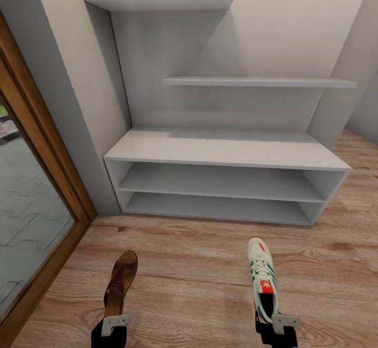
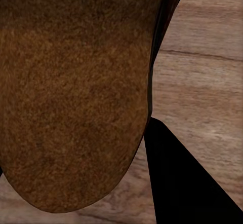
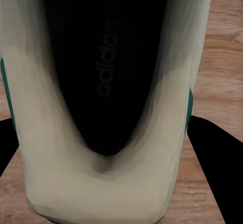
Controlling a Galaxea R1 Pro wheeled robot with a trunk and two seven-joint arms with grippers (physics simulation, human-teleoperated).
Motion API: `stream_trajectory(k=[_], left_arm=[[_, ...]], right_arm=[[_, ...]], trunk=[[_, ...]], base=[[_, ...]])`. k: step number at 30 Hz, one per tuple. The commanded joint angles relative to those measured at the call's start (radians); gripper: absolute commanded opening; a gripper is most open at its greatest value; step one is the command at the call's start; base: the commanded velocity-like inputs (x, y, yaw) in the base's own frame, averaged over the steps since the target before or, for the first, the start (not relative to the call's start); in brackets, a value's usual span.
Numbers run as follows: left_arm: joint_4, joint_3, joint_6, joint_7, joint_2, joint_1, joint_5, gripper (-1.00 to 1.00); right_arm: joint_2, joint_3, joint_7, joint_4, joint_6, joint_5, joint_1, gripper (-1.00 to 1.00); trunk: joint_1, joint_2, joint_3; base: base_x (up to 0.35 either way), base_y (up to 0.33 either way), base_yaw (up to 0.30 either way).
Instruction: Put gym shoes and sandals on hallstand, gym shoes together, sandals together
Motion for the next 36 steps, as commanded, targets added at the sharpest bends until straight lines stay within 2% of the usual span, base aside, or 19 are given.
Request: stream_trajectory(k=[1, 13, 15, 19, 20, 21, 23, 24, 29, 30, 36], left_arm=[[0.0, -0.008, -0.002, 0.008, 0.001, 0.0, 0.001, -1.0], [-0.001, -0.01, 0.008, 0.005, -0.001, -0.002, -0.005, -1.0], [-0.002, -0.011, 0.016, 0.004, -0.004, -0.01, -0.006, -1.0], [-0.01, -0.011, 0.024, 0.004, -0.008, -0.018, -0.006, -1.0], [-0.014, -0.011, 0.032, 0.005, -0.01, -0.02, -0.006, -1.0], [-0.016, -0.011, 0.039, 0.005, -0.011, -0.022, -0.006, -1.0], [-0.019, -0.011, 0.069, 0.005, -0.014, -0.039, -0.006, -1.0], [-0.02, -0.012, 0.097, 0.005, -0.015, -0.056, -0.005, -1.0], [-0.021, -0.01, 0.192, 0.004, -0.017, -0.11, -0.004, -1.0], [-0.022, -0.01, 0.222, 0.003, -0.018, -0.128, -0.004, -1.0], [-0.024, -0.01, 0.315, 0.003, -0.023, -0.195, -0.002, -1.0]], right_arm=[[0.002, 0.008, -0.01, 0.001, 0.0, 0.001, -0.001, -1.0], [0.005, 0.004, -0.012, -0.005, 0.0, 0.0, -0.001, -1.0], [-0.003, 0.002, -0.014, -0.008, 0.0, 0.001, -0.001, -1.0], [-0.052, 0.0, -0.015, -0.011, -0.001, 0.0, -0.001, -1.0], [-0.08, -0.001, -0.014, -0.011, -0.001, -0.004, -0.001, -1.0], [-0.106, -0.004, -0.013, -0.011, 0.0, -0.013, -0.001, -1.0], [-0.126, -0.01, -0.013, -0.011, 0.0, -0.029, -0.001, -1.0], [-0.14, -0.02, -0.012, -0.012, 0.0, -0.052, -0.001, -1.0], [-0.171, -0.051, -0.01, -0.01, 0.001, -0.128, -0.001, -1.0], [-0.186, -0.056, -0.01, -0.008, 0.001, -0.145, -0.001, -1.0], [-0.22, -0.066, -0.011, -0.003, 0.001, -0.173, -0.001, -1.0]], trunk=[[0.0, 0.0, -0.001], [0.0, 0.0, -0.001], [0.0, 0.0, -0.001], [0.0, 0.0, -0.001], [0.0, 0.0, -0.001], [0.0, 0.0, -0.001], [0.0, 0.0, -0.001], [0.0, 0.0, -0.001], [0.0, 0.0, -0.001], [0.0, 0.0, -0.001], [0.0, 0.0, -0.001]], base=[[0.0, 0.0, 0.0], [0.0, 0.0, 0.0], [0.0, 0.0, 0.0], [0.0, 0.0, 0.0], [0.0, 0.0, 0.0], [0.0, 0.0, 0.0], [0.0, 0.0, 0.0], [0.0, 0.0, 0.0], [0.0, 0.0, 0.0], [0.0, 0.0, 0.0], [0.0, 0.0, 0.0]])
